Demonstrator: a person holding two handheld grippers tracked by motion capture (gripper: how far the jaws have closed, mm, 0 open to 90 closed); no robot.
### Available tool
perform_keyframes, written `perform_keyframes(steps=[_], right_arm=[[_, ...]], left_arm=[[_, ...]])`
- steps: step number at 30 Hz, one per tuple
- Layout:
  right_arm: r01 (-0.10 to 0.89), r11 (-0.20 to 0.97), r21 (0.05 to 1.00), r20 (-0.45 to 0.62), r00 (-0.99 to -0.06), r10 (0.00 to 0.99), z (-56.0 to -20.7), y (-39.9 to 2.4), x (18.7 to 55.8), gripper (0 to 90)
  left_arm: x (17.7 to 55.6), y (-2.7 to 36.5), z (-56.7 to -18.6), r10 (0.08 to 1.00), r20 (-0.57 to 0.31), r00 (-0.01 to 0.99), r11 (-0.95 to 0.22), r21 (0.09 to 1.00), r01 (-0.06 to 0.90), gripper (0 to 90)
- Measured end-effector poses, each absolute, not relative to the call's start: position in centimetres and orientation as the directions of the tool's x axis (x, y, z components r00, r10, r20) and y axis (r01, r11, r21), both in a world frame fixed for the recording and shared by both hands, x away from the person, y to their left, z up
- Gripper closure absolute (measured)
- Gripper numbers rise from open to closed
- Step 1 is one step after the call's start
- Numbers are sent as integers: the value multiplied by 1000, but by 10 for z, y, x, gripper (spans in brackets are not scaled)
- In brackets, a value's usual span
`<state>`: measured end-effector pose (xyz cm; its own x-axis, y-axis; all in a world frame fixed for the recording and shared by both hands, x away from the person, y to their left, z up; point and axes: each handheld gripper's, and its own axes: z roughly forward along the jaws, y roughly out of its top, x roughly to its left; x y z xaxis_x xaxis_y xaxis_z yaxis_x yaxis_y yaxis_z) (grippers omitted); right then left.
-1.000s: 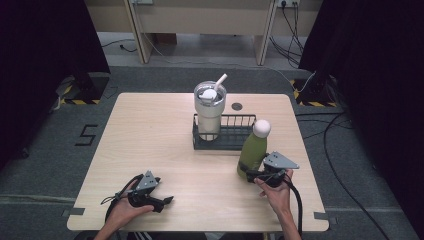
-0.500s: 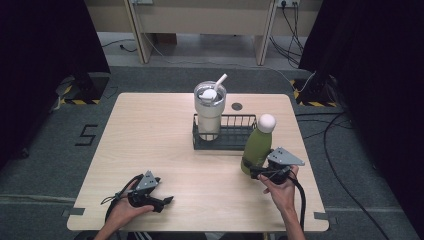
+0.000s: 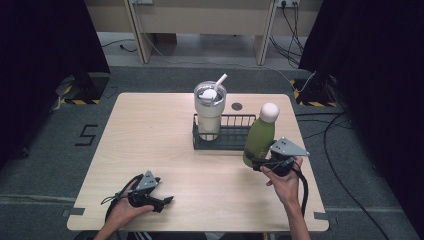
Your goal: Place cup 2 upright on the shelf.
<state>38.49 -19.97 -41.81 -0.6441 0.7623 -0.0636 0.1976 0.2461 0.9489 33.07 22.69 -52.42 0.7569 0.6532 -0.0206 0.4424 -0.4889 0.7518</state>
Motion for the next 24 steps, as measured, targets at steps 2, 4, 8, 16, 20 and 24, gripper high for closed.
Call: perform_keyframes(steps=[2, 4, 8, 16, 20, 24], right_arm=[[199, 248, 948, -63, -646, 761, -415, -199, 387, 210], [198, 245, 949, -61, -649, 759, -411, -198, 390, 210], [196, 246, 949, -64, -646, 761, -405, -196, 397, 210], [196, 241, 951, -64, -635, 770, -391, -191, 416, 210], [194, 241, 951, -65, -635, 770, -385, -188, 423, 210], [200, 234, 951, -57, -635, 770, -382, -186, 430, 210]], left_arm=[[331, 227, -524, 653, -20, 757, -489, 752, 442, 130], [331, 227, -524, 653, -20, 757, -489, 752, 442, 130], [331, 227, -524, 653, -21, 757, -489, 752, 442, 130], [331, 227, -524, 653, -20, 757, -489, 752, 442, 131], [331, 227, -524, 653, -21, 757, -489, 752, 443, 131], [331, 227, -524, 654, -21, 757, -489, 752, 443, 131]])
